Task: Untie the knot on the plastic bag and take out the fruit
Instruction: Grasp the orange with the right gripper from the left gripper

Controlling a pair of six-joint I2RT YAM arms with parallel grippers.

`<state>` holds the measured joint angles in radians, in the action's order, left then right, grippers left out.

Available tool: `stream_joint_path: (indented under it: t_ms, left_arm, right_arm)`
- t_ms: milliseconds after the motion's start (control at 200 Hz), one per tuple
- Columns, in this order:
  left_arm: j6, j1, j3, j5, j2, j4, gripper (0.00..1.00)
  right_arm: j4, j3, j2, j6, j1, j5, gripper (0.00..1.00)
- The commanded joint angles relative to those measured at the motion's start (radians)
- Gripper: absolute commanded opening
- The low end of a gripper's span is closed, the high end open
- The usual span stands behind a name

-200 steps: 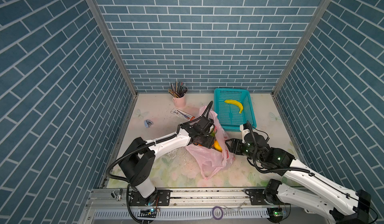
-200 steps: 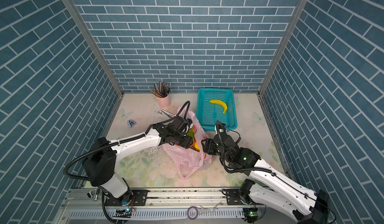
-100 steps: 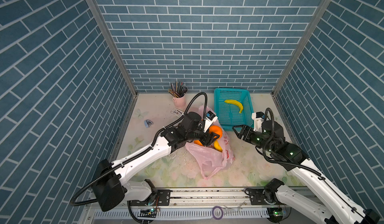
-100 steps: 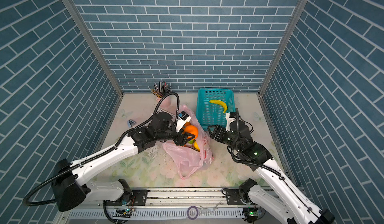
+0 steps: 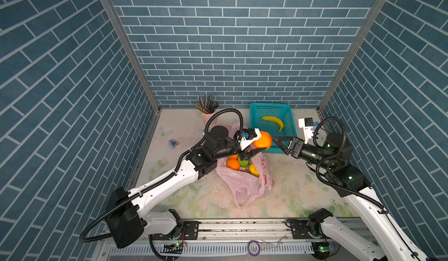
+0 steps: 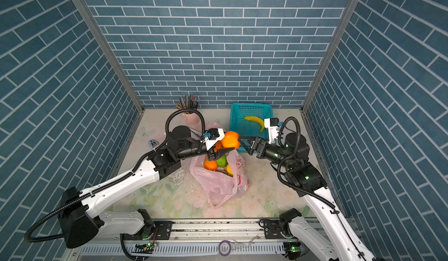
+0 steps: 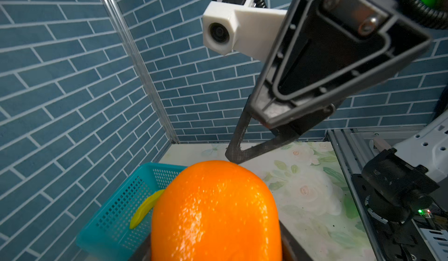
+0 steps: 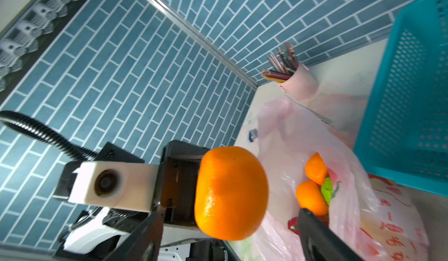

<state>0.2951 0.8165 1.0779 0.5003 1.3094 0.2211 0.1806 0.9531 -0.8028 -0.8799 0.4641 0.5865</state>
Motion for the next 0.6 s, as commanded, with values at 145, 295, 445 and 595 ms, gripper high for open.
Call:
stream_joint_path:
  t_ms: [145,295,445,595]
  left_arm:
    - [0.037,0.008,0.073,0.122,0.056,0.162,0.62]
    - [0.028,0.014,0.099,0.137,0.080,0.169,0.62]
    - [0.013,0.017,0.113,0.152,0.096,0.176,0.62]
    - [-0.011,0.024,0.117,0.152,0.097,0.204,0.62]
  right_arm:
    - [-0.175,0.025,-0.061,-0.061,-0.002,0.148,0.86]
    - [-0.244,0.016,-0.089,-0.078,-0.002,0.165,0.75]
    - [-0.299,-0.005,-0.098,-0.100,-0.002,0.168,0.59]
    - [-0.275,-0.019,-0.099,-0.095,-0.006,0.132,0.81]
